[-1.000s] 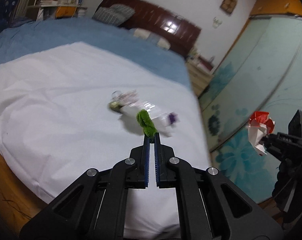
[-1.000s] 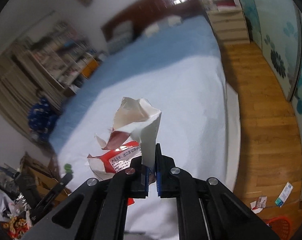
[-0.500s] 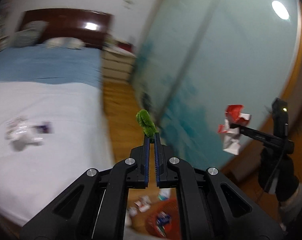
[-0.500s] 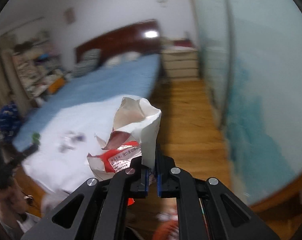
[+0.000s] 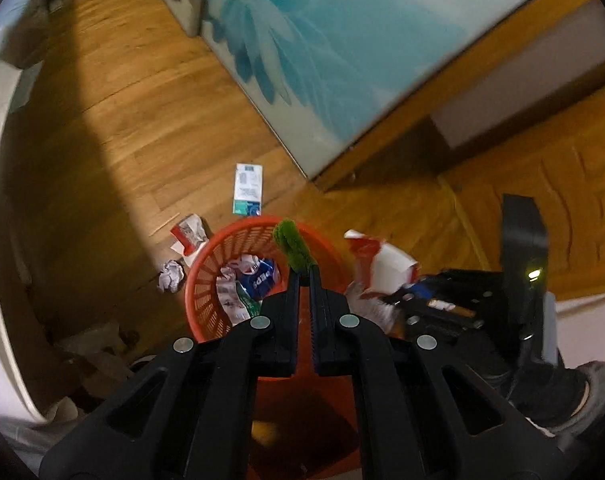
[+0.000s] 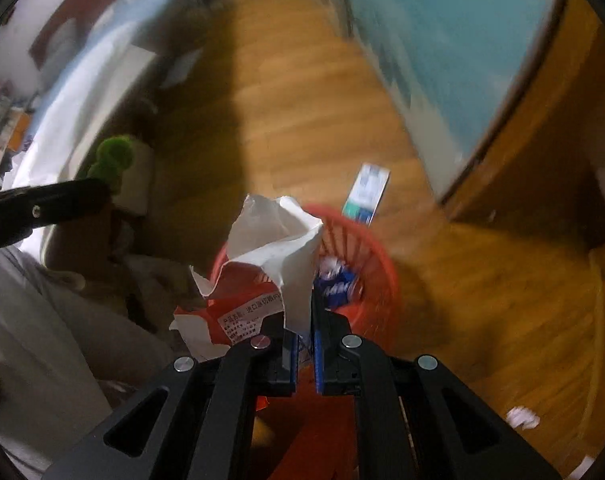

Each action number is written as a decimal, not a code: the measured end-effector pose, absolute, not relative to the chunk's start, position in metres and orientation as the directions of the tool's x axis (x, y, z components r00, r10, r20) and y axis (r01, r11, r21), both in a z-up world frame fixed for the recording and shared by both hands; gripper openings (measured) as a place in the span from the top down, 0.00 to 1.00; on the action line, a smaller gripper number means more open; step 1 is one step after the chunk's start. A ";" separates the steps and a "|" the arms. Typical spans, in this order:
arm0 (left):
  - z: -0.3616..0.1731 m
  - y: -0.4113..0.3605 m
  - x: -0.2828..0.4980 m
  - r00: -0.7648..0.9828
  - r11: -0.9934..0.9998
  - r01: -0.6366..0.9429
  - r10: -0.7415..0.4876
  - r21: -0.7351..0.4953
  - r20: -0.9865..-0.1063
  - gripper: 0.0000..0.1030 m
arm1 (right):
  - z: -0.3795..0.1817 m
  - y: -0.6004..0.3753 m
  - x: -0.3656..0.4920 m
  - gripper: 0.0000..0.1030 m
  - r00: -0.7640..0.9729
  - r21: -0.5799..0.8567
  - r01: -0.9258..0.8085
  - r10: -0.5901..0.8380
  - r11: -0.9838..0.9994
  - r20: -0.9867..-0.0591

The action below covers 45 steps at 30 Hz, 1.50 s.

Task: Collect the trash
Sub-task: 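Carry scrubber and carton to the red wastebasket and open both grippers, then move both tools back over the bed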

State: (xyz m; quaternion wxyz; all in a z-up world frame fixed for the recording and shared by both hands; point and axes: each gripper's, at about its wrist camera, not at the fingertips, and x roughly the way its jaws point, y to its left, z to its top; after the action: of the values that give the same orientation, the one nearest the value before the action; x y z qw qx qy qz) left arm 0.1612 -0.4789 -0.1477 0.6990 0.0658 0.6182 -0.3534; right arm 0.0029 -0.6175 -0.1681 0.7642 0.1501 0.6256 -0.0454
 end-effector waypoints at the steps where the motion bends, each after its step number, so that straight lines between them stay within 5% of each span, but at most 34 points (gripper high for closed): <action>1: -0.149 -0.484 0.160 -0.013 0.747 0.572 -0.405 -0.339 -0.914 0.96 | -0.175 -0.621 0.001 0.93 0.203 0.174 0.266 0.121 0.948 -0.972; 11: -0.179 -0.491 0.152 -0.091 0.771 0.558 -0.310 -0.306 -0.946 0.96 | -0.195 -0.611 0.013 0.89 0.186 0.181 0.280 0.131 0.943 -0.974; 13: -0.182 -0.492 0.154 -0.102 0.777 0.550 -0.301 -0.306 -0.948 0.94 | -0.195 -0.609 0.014 0.79 0.185 0.166 0.280 0.116 0.946 -0.976; 15: -0.187 -0.492 0.154 -0.128 0.777 0.543 -0.300 -0.320 -0.945 0.90 | -0.194 -0.606 0.011 0.46 0.197 0.158 0.285 0.103 0.946 -0.975; 20: -0.183 -0.488 0.153 -0.114 0.774 0.543 -0.318 -0.327 -0.941 0.56 | -0.190 -0.606 0.007 0.46 0.205 0.146 0.297 0.086 0.944 -0.975; 26: -0.169 -0.478 0.158 -0.056 0.787 0.514 -0.366 -0.341 -0.929 0.56 | -0.182 -0.605 0.012 0.46 0.219 0.154 0.305 0.088 0.940 -0.972; 33: -0.110 -0.430 0.178 0.203 0.829 0.445 -0.460 -0.337 -0.864 0.56 | -0.154 -0.575 0.037 0.46 0.269 0.114 0.217 0.053 0.970 -0.962; 39: -0.031 -0.311 0.192 0.500 0.889 0.281 -0.457 -0.361 -0.735 0.39 | -0.112 -0.506 0.078 0.44 0.364 0.102 0.060 0.074 0.993 -0.928; 45: -0.004 -0.170 0.179 0.655 0.923 0.078 -0.333 -0.378 -0.678 0.36 | -0.079 -0.407 0.135 0.41 0.448 0.139 -0.104 0.171 0.985 -0.877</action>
State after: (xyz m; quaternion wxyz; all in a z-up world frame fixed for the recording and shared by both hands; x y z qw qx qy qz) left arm 0.1788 -0.1700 -0.0040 0.8955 -0.1600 0.3992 -0.1147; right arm 0.1352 -0.4075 -0.0789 0.8504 0.0322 0.5189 0.0810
